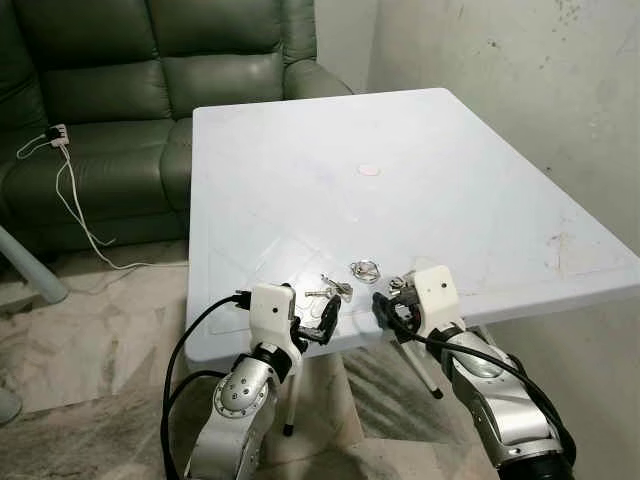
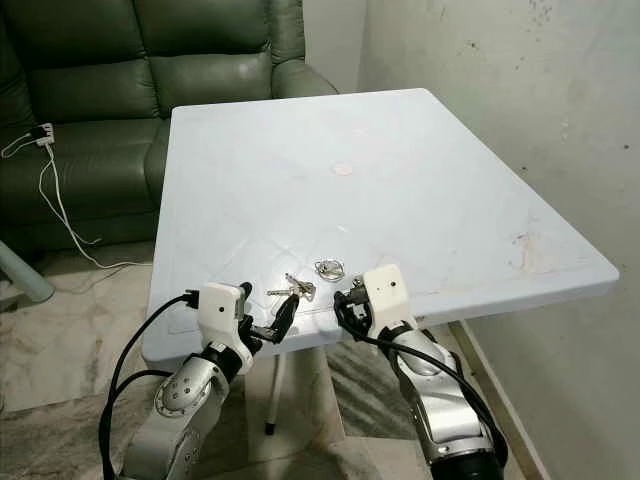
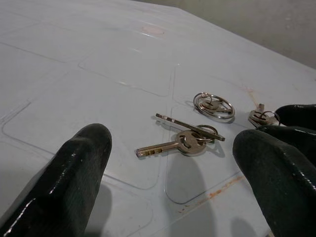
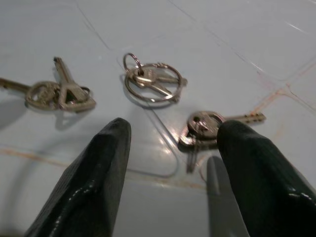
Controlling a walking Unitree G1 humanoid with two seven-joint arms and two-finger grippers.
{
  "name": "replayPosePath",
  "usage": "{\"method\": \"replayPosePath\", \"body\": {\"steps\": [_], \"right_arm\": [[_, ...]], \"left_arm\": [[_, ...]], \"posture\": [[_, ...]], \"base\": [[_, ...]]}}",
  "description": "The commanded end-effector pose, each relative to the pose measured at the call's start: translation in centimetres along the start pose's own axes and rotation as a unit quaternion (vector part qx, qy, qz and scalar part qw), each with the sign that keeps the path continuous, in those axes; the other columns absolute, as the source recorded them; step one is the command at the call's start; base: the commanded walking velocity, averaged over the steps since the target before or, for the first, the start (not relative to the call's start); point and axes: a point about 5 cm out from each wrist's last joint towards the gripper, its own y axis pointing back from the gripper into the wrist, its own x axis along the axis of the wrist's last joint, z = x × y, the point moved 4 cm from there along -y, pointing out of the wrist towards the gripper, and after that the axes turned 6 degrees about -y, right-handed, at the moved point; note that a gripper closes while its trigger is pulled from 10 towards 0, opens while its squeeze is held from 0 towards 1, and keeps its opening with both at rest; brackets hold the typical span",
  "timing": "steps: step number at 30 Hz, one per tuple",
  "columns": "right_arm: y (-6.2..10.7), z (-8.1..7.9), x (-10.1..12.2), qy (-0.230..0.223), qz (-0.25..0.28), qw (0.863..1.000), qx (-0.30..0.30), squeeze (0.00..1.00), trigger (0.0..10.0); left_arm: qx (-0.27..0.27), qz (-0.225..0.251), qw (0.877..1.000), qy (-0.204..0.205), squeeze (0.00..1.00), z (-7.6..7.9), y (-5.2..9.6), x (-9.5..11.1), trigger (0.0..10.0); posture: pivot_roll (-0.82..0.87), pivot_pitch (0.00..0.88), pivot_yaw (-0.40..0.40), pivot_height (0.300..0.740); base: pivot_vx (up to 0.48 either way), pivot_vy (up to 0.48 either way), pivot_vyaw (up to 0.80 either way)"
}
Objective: Hang keys on a hook
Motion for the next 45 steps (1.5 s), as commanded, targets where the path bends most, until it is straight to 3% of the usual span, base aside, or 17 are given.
{"method": "replayPosePath", "body": {"steps": [1,4,7,8,12,13,15,26,27,29,31,35,36,37,39,42,45], "right_arm": [[-0.3,0.3,0.1,-0.001,-0.001,1.0,-0.011,0.0,10.0],[-0.5,0.2,0.3,-0.006,0.002,1.0,-0.014,0.0,9.9],[-0.7,0.2,0.4,-0.009,0.004,1.0,-0.02,0.0,8.0],[-0.7,0.2,0.6,-0.011,0.012,1.0,-0.023,0.0,1.6],[-0.8,0.5,0.5,-0.007,0.008,0.999,-0.032,0.0,3.6],[-0.7,0.6,0.5,-0.006,0.008,0.999,-0.033,0.0,8.8],[-0.7,0.7,0.4,-0.005,0.005,0.999,-0.034,0.0,9.8],[0.0,2.4,0.0,0.01,0.007,0.999,-0.041,0.0,9.9],[0.1,2.5,0.1,0.009,0.011,0.999,-0.042,0.0,5.4],[0.1,2.5,0.2,0.008,0.015,0.999,-0.042,0.0,4.2],[0.2,2.5,0.3,0.007,0.018,0.999,-0.044,0.0,0.0],[0.1,2.5,0.3,0.008,0.017,0.999,-0.041,0.0,0.0],[0.0,2.4,0.3,0.006,0.017,0.999,-0.039,0.0,2.7],[0.0,2.4,0.3,0.006,0.017,0.999,-0.039,0.0,2.7],[0.0,2.1,0.2,0.008,0.016,0.999,-0.033,0.0,6.8],[0.0,2.0,0.1,0.005,0.01,1.0,-0.027,0.0,9.3],[0.1,1.8,0.0,0.005,0.011,1.0,-0.016,0.0,10.0]], "left_arm": [[-0.003,0.014,1.0,0.01,0.0,0.9,-0.3,0.9,10.0],[-0.003,0.014,1.0,0.011,0.0,0.9,-0.4,0.9,10.0],[-0.006,0.015,1.0,0.009,0.0,1.1,-0.4,1.0,10.0],[-0.007,0.015,1.0,0.009,0.0,1.1,-0.4,1.0,10.0],[-0.008,0.015,1.0,0.009,0.0,1.1,-0.5,1.0,10.0],[-0.008,0.015,1.0,0.008,0.0,1.1,-0.5,1.0,10.0],[-0.008,0.015,1.0,0.008,0.0,1.1,-0.5,1.0,10.0],[-0.009,0.014,1.0,0.009,0.0,1.1,-0.6,1.0,10.0],[-0.009,0.014,1.0,0.009,0.0,1.2,-0.6,1.0,10.0],[-0.009,0.014,1.0,0.008,0.0,1.2,-0.6,1.1,10.0],[-0.01,0.015,1.0,0.008,0.0,1.2,-0.7,1.1,10.0],[-0.01,0.015,1.0,0.007,0.0,1.1,-0.7,1.1,10.0],[-0.01,0.016,1.0,0.007,0.0,1.1,-0.7,1.1,10.0],[-0.01,0.016,1.0,0.007,0.0,1.1,-0.7,1.1,10.0],[-0.009,0.016,1.0,0.006,0.0,1.2,-0.7,1.1,10.0],[-0.009,0.016,1.0,0.006,0.0,1.2,-0.6,1.2,10.0],[-0.008,0.016,1.0,0.007,0.0,1.2,-0.7,1.2,10.0]], "posture": [[-0.05,0.041,-0.055,0.74],[-0.05,0.04,-0.054,0.74],[-0.06,0.04,-0.052,0.74],[-0.05,0.039,-0.052,0.74],[-0.06,0.039,-0.05,0.74],[-0.06,0.039,-0.05,0.74],[-0.06,0.038,-0.049,0.74],[-0.06,0.034,-0.046,0.74],[-0.06,0.032,-0.045,0.74],[-0.06,0.031,-0.045,0.74],[-0.06,0.03,-0.044,0.74],[-0.06,0.028,-0.043,0.74],[-0.06,0.028,-0.044,0.74],[-0.06,0.028,-0.044,0.74],[-0.06,0.029,-0.045,0.74],[-0.06,0.029,-0.046,0.74],[-0.06,0.03,-0.047,0.74]], "base": [[0.0,0.0,0.0],[0.0,0.0,0.0],[0.0,0.0,0.0],[0.0,0.0,0.0],[0.0,0.0,0.0],[0.0,0.0,0.0],[0.0,0.0,0.0],[0.0,0.0,0.0],[0.0,0.0,0.0],[0.0,0.0,0.0],[0.0,0.0,0.0],[0.0,0.0,0.0],[0.0,0.0,0.0],[0.0,0.0,0.0],[0.0,0.0,0.0],[0.0,0.0,0.0],[0.0,0.0,0.0]]}}
